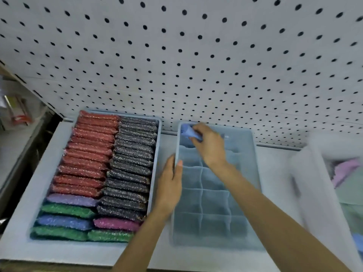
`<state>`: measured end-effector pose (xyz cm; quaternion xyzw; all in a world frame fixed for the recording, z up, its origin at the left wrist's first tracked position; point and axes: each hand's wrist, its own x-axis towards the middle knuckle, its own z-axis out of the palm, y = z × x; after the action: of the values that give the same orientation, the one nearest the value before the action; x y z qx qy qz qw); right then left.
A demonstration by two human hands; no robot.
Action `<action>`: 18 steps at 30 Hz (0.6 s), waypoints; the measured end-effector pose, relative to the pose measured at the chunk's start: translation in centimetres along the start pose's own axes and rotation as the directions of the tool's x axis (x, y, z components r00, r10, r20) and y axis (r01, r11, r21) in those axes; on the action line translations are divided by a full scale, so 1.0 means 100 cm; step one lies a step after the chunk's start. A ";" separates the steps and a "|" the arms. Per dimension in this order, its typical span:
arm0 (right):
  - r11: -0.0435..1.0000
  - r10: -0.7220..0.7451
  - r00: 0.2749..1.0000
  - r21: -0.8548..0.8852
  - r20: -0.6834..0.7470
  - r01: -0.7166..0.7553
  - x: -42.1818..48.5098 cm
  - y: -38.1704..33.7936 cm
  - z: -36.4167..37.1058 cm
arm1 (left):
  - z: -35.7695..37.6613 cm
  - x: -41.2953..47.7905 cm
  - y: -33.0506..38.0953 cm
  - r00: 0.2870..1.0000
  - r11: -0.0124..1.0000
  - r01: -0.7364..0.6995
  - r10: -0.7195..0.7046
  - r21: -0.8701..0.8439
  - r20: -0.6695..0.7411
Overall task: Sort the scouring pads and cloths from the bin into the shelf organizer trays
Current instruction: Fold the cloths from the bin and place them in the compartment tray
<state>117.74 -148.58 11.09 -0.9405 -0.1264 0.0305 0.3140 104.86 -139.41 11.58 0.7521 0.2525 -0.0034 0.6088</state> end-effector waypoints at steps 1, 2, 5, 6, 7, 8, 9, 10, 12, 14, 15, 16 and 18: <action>0.992 -0.060 0.998 -0.112 -0.002 0.060 0.000 0.002 0.002 | 0.001 0.001 -0.001 1.000 1.000 -0.013 0.013 -0.006 -0.001; 0.958 -0.140 0.990 -0.253 -0.002 0.135 0.001 0.003 0.003 | 0.002 0.001 -0.002 1.000 1.000 -0.028 0.028 -0.012 0.000; 0.787 -0.320 0.944 -0.531 0.082 0.314 0.008 -0.005 -0.002 | 0.004 0.003 -0.006 0.999 0.998 -0.045 0.045 -0.045 -0.005; 0.756 -0.322 0.934 -0.551 0.155 0.353 0.012 -0.010 -0.005 | 0.005 0.003 -0.007 0.999 0.998 -0.050 0.049 -0.047 -0.017; 0.728 -0.306 0.921 -0.564 0.240 0.389 0.014 -0.016 -0.008 | 0.006 0.003 -0.008 0.998 0.998 -0.048 0.046 -0.049 -0.031; 0.701 -0.247 0.906 -0.582 0.343 0.412 0.018 -0.021 -0.010 | 0.007 0.003 -0.008 0.998 0.998 -0.044 0.041 -0.050 -0.043; 0.680 -0.189 0.886 -0.594 0.423 0.429 0.021 -0.024 -0.011 | 0.007 0.004 -0.008 0.998 0.998 -0.043 0.041 -0.047 -0.050; 0.667 -0.147 0.875 -0.607 0.461 0.432 0.022 -0.027 -0.013 | 0.007 0.004 -0.008 0.997 0.998 -0.051 0.048 -0.038 -0.054; 0.658 -0.148 0.870 -0.610 0.470 0.442 0.022 -0.027 -0.015 | 0.007 0.003 -0.007 0.997 0.998 -0.058 0.056 -0.032 -0.053; 0.713 -0.115 0.858 -0.560 0.500 0.422 0.022 -0.024 -0.019 | 0.007 0.003 -0.008 0.997 0.996 -0.069 0.066 -0.054 -0.047; 0.784 -0.078 0.843 -0.489 0.532 0.381 0.022 -0.023 -0.022 | 0.007 0.002 -0.009 0.997 0.995 -0.071 0.068 -0.072 -0.044; 0.854 -0.035 0.821 -0.410 0.570 0.321 0.023 -0.022 -0.025 | 0.007 0.003 -0.009 0.997 0.994 -0.071 0.067 -0.084 -0.040; 0.931 -0.011 0.794 -0.285 0.607 0.230 0.022 -0.023 -0.027 | 0.007 0.004 -0.011 0.997 0.993 -0.075 0.071 -0.087 -0.040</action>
<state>119.79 -147.85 14.67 -0.9127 -0.2823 0.2814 0.0903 104.98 -139.76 10.33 0.7332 0.2360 0.0440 0.6362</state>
